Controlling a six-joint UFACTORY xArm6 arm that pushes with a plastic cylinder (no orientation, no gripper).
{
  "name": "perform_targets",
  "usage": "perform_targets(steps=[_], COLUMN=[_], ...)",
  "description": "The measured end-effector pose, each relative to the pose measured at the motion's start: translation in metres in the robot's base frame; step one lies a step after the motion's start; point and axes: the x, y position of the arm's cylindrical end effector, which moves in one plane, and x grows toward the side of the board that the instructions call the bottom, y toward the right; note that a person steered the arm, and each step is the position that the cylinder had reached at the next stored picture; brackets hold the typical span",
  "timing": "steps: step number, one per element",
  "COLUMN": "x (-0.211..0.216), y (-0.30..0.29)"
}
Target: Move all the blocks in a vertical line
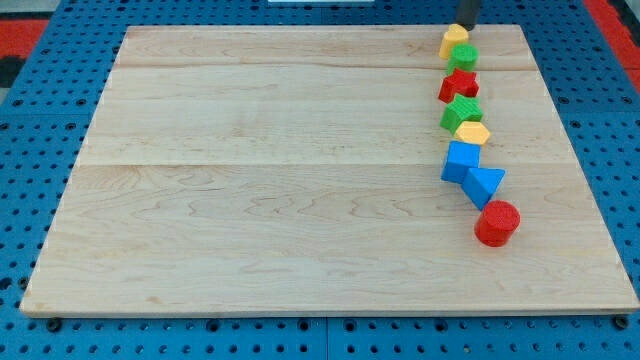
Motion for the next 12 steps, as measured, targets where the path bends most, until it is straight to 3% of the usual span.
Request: perform_targets(steps=[2, 3, 5, 6, 7, 8, 9, 10, 11, 12], x=[0.022, 0.081, 0.257, 0.354, 0.405, 0.401, 0.365, 0.305, 0.271, 0.270], y=[0.090, 0.093, 0.093, 0.079, 0.022, -0.083, -0.188, -0.199, -0.184, -0.159])
